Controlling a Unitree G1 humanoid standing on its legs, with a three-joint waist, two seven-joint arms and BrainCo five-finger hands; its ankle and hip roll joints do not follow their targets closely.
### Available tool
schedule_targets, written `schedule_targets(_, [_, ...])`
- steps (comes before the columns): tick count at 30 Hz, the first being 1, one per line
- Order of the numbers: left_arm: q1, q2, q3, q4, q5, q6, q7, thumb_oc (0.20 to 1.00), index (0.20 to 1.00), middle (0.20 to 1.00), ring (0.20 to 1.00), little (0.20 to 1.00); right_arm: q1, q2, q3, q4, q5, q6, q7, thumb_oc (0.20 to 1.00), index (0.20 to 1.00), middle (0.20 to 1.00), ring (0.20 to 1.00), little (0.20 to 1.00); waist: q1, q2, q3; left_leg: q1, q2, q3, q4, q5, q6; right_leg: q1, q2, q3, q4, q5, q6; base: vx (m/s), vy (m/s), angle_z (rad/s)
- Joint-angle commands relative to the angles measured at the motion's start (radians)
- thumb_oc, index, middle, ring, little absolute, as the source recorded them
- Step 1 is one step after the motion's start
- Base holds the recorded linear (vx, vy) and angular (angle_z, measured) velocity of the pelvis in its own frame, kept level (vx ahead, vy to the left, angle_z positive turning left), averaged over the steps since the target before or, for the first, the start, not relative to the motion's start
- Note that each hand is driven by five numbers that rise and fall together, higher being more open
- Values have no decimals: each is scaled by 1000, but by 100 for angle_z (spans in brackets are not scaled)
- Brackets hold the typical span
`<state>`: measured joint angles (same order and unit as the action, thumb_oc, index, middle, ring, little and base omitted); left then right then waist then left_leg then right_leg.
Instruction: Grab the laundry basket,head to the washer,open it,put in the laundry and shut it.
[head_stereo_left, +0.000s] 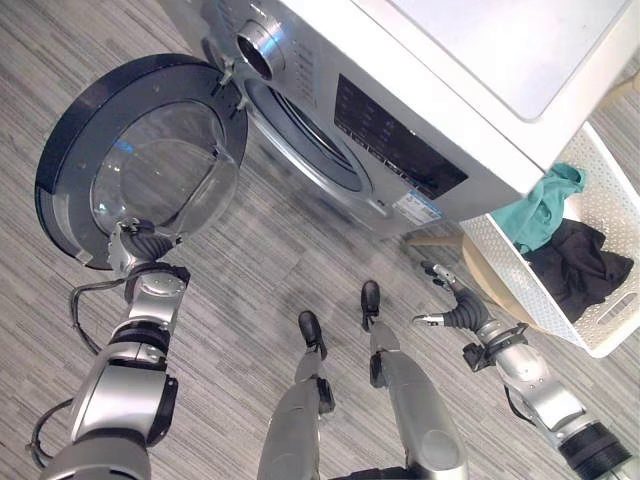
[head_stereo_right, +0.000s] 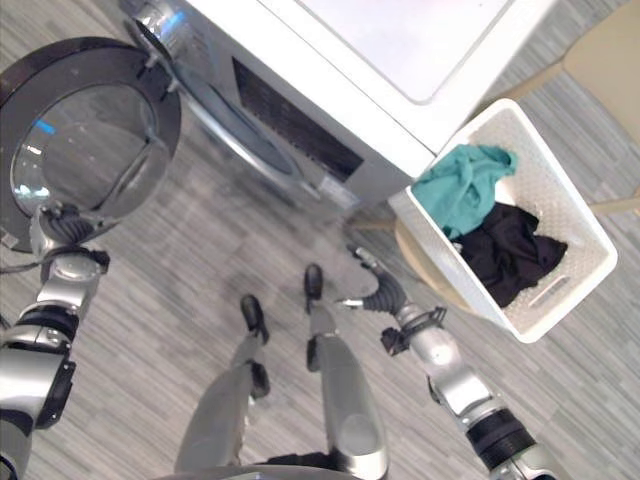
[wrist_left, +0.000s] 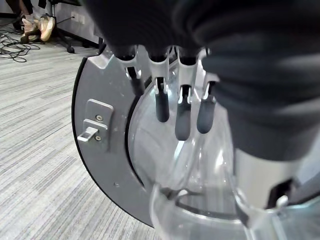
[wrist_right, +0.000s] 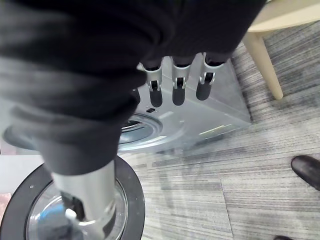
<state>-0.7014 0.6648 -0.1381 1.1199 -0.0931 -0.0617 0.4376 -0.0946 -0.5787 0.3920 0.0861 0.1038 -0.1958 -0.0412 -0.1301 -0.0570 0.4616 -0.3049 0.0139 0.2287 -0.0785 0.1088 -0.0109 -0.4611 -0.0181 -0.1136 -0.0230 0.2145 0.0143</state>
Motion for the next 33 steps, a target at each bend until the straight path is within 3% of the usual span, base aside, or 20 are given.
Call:
schedule_targets(1, [28,94,57,31,37,-4,43,1000,1000,1000,1000,1000,48,30,-23,-72,48,-54,2,1000,1000,1000,1000,1000,15,-58,-33,-35,-57,-78,136,-139,7,-8,-71,36,39,-60,149,0,0,0])
schedule_targets(5, [160,12,81,-79,26,-34,36,1000,1000,1000,1000,1000,42,46,-21,-64,39,-48,3,1000,1000,1000,1000,1000,28,-56,-56,0,-56,-77,146,-157,8,31,-68,47,37,-70,143,38,-18,2])
schedule_targets(9, [362,-124,90,-233,18,-66,-5,1000,1000,1000,1000,1000,42,57,-49,-69,10,-36,4,1000,1000,1000,1000,1000,38,-41,-103,71,-57,-67,143,-182,13,93,-66,61,37,-88,141,108,35,-9])
schedule_targets(10, [465,-190,81,-293,30,-71,-32,1000,1000,1000,1000,1000,59,55,-76,-75,-14,-30,8,1000,1000,1000,1000,1000,37,-30,-129,117,-61,-58,139,-194,19,128,-65,70,43,-103,142,114,63,-10])
schedule_targets(17, [675,-323,27,-274,102,-54,-151,1000,1000,1000,1000,1000,143,46,-196,-121,-123,-16,14,1000,1000,1000,1000,1000,15,14,-218,253,-77,-25,112,-213,40,216,-53,108,74,-128,155,90,67,-21])
schedule_targets(21, [713,-358,24,-234,112,-49,-179,1000,1000,1000,1000,1000,158,53,-229,-144,-160,-24,0,1000,1000,1000,1000,1000,7,32,-218,300,-64,9,94,-213,49,204,-34,94,160,-151,169,-5,38,-36])
schedule_targets(22, [738,-372,19,-205,122,-46,-186,1000,1000,1000,1000,1000,162,58,-235,-154,-171,-28,-4,1000,1000,1000,1000,1000,18,45,-216,325,-40,50,85,-209,48,192,-63,-19,242,-179,169,18,-10,-95])
schedule_targets(24, [747,-389,17,-163,131,-33,-202,1000,1000,1000,1000,1000,166,58,-244,-176,-177,-30,-6,1000,1000,1000,1000,1000,27,53,-226,346,-16,89,68,-197,44,210,-116,-158,280,-214,147,68,-46,-134])
schedule_targets(25, [750,-396,13,-136,140,-29,-210,1000,1000,1000,1000,1000,168,57,-247,-179,-179,-29,-4,1000,1000,1000,1000,1000,28,59,-237,366,-6,91,56,-212,39,225,-124,-178,305,-249,148,97,-43,-133])
schedule_targets(29, [751,-416,15,-66,156,-21,-224,1000,1000,1000,1000,1000,160,55,-244,-183,-176,-28,-2,1000,1000,1000,1000,1000,37,62,-263,391,10,146,40,-213,34,242,-158,-236,315,-250,144,102,-128,-92])
schedule_targets(30, [755,-420,18,-48,162,-18,-225,1000,1000,1000,1000,1000,145,53,-236,-181,-184,-28,-7,1000,1000,1000,1000,1000,46,61,-282,402,19,190,50,-228,24,272,-185,-297,260,-239,144,76,-138,-102])
schedule_targets(33, [756,-423,20,-39,160,-21,-232,1000,1000,1000,1000,1000,147,51,-232,-183,-181,-27,-1,1000,1000,1000,1000,1000,45,49,-298,401,25,200,92,-242,15,323,-161,-275,181,-248,136,130,-182,-64])
